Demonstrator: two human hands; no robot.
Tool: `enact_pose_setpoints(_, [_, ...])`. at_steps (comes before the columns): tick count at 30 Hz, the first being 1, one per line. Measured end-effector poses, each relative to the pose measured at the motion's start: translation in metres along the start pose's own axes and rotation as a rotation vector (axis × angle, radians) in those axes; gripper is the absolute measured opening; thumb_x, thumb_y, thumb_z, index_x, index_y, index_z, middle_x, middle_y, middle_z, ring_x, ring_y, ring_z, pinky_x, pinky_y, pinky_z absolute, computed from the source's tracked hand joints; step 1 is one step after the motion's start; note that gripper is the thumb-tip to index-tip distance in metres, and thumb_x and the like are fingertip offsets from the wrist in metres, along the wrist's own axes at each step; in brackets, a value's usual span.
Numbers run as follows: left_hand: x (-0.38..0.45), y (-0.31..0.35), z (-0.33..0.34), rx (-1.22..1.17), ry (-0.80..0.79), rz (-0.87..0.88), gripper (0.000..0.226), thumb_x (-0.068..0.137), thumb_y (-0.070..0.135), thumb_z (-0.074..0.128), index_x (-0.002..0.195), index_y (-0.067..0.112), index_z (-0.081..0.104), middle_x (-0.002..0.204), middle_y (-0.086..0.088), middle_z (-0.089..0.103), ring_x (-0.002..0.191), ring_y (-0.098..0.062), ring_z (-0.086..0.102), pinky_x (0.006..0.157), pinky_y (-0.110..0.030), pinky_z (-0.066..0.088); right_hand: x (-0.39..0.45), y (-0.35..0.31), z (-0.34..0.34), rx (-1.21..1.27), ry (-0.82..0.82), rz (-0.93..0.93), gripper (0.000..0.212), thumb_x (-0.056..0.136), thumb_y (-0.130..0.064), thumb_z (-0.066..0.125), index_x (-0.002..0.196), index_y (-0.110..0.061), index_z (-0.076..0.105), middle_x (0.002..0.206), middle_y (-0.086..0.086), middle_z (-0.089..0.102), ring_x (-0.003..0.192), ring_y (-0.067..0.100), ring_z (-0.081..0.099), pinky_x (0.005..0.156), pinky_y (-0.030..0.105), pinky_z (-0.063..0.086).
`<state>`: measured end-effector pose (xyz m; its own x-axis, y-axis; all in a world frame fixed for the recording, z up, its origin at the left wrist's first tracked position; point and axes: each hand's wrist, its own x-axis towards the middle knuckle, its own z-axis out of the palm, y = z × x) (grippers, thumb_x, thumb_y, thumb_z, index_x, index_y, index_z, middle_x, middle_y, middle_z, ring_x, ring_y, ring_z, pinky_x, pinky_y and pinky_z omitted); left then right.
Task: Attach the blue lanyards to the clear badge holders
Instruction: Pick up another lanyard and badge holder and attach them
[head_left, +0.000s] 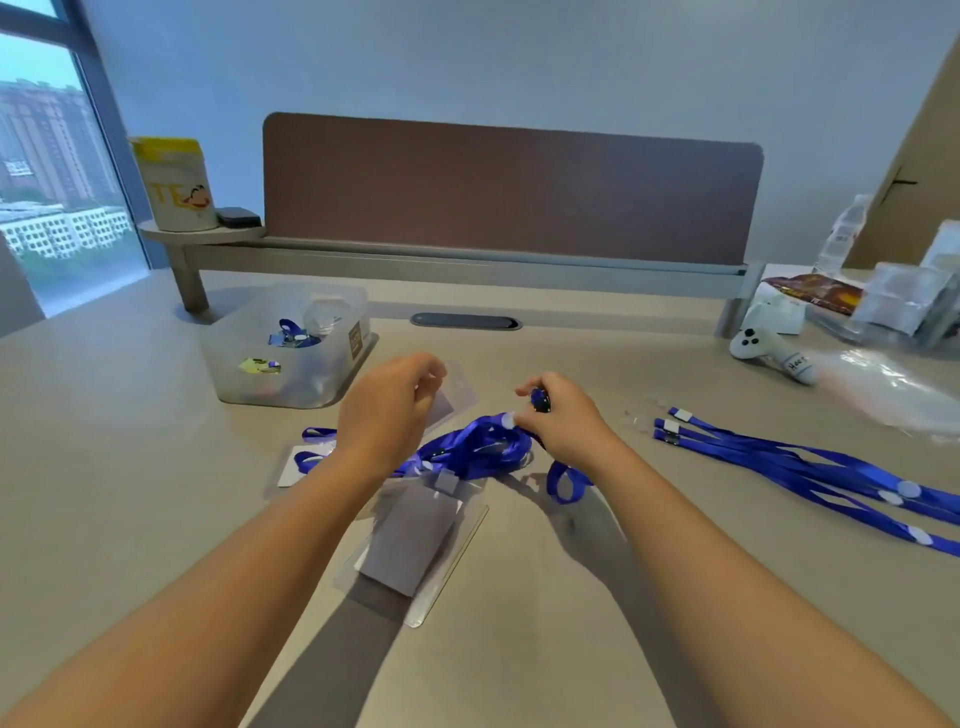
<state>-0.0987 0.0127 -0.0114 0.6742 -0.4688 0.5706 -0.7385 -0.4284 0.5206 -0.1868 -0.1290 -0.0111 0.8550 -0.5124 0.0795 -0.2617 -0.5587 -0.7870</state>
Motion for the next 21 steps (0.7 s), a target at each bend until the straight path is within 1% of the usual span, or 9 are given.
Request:
enact_pose_setpoints(3, [0.009,0.009,-0.017,-0.035,0.038,-0.017,0.019,0.087,0.011,0.048,0.102,0.005,0.06,0.107,-0.019,0.066,0.094,-0.032,0.061,0.075,-0.032,0.046,0.004,-0.025,-0.009,0.146,0.065,-0.054,0.031,0.088,-0.007,0.053,0.119,-0.004,0.05,0.101,0.004,0.048,0.091,0.019,0.046,0.065,0.022,0.04])
enact_pose_setpoints(7, [0.024,0.01,-0.047,-0.042,0.117,-0.032,0.019,0.088,0.011,0.047,0.101,0.004,0.06,0.105,-0.02,0.066,0.09,-0.028,0.059,0.071,-0.03,0.044,0.017,-0.058,-0.012,0.286,0.108,-0.083,0.023,0.09,-0.006,0.049,0.113,-0.01,0.051,0.103,0.007,0.048,0.094,0.021,0.047,0.06,0.016,0.04])
enact_pose_setpoints(9, [0.032,0.003,-0.062,-0.039,0.154,-0.038,0.019,0.088,0.011,0.047,0.1,0.005,0.06,0.104,-0.019,0.066,0.085,-0.022,0.055,0.069,-0.029,0.041,0.027,-0.075,-0.008,0.322,0.105,-0.093,0.025,0.091,-0.006,0.049,0.115,-0.011,0.049,0.106,0.006,0.048,0.096,0.021,0.047,0.058,0.017,0.041])
enact_pose_setpoints(11, [0.04,-0.009,-0.076,-0.039,0.171,-0.064,0.019,0.088,0.012,0.047,0.101,0.006,0.06,0.104,-0.018,0.066,0.087,-0.024,0.056,0.07,-0.028,0.042,0.037,-0.092,0.0,0.359,0.087,-0.091,0.029,0.091,-0.007,0.049,0.12,-0.011,0.046,0.107,0.006,0.048,0.096,0.022,0.047,0.057,0.018,0.041])
enact_pose_setpoints(13, [0.05,-0.023,-0.09,-0.041,0.186,-0.089,0.019,0.088,0.012,0.047,0.102,0.007,0.059,0.105,-0.018,0.066,0.092,-0.028,0.058,0.071,-0.029,0.045,0.051,-0.109,0.012,0.4,0.068,-0.108,0.028,0.091,-0.007,0.048,0.119,-0.012,0.046,0.107,0.006,0.049,0.095,0.023,0.049,0.058,0.021,0.043])
enact_pose_setpoints(16, [0.067,-0.047,-0.109,-0.014,0.232,-0.129,0.02,0.087,0.013,0.049,0.104,0.008,0.058,0.11,-0.017,0.065,0.097,-0.03,0.058,0.068,-0.026,0.046,0.072,-0.138,0.032,0.426,0.048,-0.128,0.025,0.092,-0.008,0.048,0.116,-0.015,0.046,0.106,0.005,0.05,0.096,0.026,0.053,0.068,0.029,0.049])
enact_pose_setpoints(17, [0.074,-0.055,-0.115,0.0,0.246,-0.145,0.02,0.087,0.013,0.049,0.104,0.008,0.058,0.111,-0.017,0.064,0.099,-0.031,0.058,0.068,-0.027,0.046,0.079,-0.147,0.04,0.431,0.037,-0.143,0.027,0.091,-0.008,0.048,0.117,-0.014,0.046,0.106,0.004,0.05,0.095,0.025,0.055,0.069,0.029,0.05])
enact_pose_setpoints(19, [0.087,-0.074,-0.127,0.014,0.273,-0.166,0.018,0.087,0.012,0.05,0.102,0.009,0.059,0.11,-0.017,0.065,0.1,-0.031,0.058,0.069,-0.029,0.046,0.094,-0.165,0.055,0.432,0.016,-0.187,0.028,0.092,-0.007,0.048,0.12,-0.012,0.045,0.106,0.003,0.049,0.083,0.014,0.053,0.059,0.019,0.046])
enact_pose_setpoints(21, [0.099,-0.092,-0.137,0.008,0.3,-0.171,0.017,0.086,0.011,0.05,0.1,0.009,0.06,0.108,-0.016,0.066,0.098,-0.03,0.059,0.072,-0.031,0.046,0.11,-0.181,0.069,0.439,0.007,-0.22,0.028,0.092,-0.006,0.046,0.12,-0.009,0.046,0.107,0.003,0.048,0.087,0.014,0.05,0.057,0.016,0.042])
